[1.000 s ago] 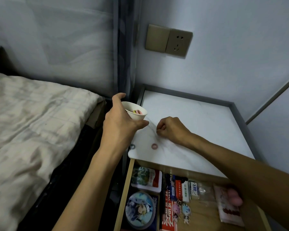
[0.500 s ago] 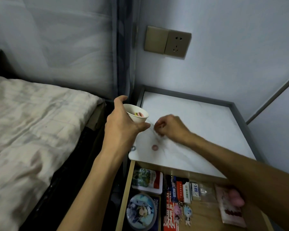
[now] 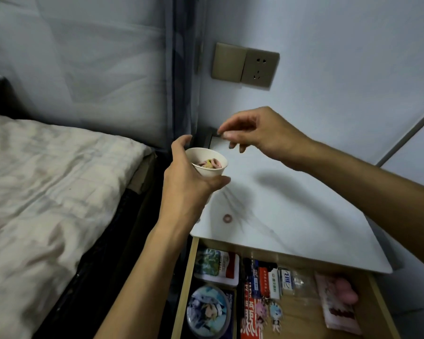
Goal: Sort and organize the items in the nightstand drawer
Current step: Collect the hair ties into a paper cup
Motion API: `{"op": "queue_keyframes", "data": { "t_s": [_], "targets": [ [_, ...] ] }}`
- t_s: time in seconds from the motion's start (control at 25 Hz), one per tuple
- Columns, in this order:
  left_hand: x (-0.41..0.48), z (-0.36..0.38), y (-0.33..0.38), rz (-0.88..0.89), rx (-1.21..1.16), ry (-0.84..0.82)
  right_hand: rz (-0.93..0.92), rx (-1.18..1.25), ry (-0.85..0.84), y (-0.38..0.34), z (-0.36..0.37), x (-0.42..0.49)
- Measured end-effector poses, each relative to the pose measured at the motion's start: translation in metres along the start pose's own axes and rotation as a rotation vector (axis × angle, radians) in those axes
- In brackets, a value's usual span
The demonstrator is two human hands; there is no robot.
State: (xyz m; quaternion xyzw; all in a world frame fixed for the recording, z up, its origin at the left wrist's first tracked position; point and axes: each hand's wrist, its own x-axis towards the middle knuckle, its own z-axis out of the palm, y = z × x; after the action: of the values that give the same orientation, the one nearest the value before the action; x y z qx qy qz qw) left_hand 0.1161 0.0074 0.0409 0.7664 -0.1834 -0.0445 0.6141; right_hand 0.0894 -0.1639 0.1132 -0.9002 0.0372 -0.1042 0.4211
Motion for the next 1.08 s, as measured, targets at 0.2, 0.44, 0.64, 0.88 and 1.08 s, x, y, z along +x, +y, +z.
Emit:
{"op": "queue_keyframes", "data": {
  "t_s": [0.2, 0.44, 0.64, 0.88, 1.08],
  "targets": [
    [0.004, -0.012, -0.004, 0.009, -0.082, 0.153, 0.164, -0.327, -0.221, 0.075, 0.046, -0.029],
    [0.008, -0.021, -0.011, -0.017, -0.061, 0.192, 0.171, -0.384, -0.297, 0.118, 0.094, -0.051],
    [0.010, -0.024, -0.013, -0.010, -0.038, 0.189, 0.193, -0.162, -0.219, 0.106, 0.114, -0.037],
    [0.009, -0.023, -0.015, 0.000, -0.026, 0.168, 0.087, -0.274, -0.242, 0.105, 0.142, -0.032],
    [0.004, -0.016, -0.015, -0.015, -0.030, 0.113, 0.227, -0.160, -0.115, 0.093, 0.095, -0.035]
  ]
}}
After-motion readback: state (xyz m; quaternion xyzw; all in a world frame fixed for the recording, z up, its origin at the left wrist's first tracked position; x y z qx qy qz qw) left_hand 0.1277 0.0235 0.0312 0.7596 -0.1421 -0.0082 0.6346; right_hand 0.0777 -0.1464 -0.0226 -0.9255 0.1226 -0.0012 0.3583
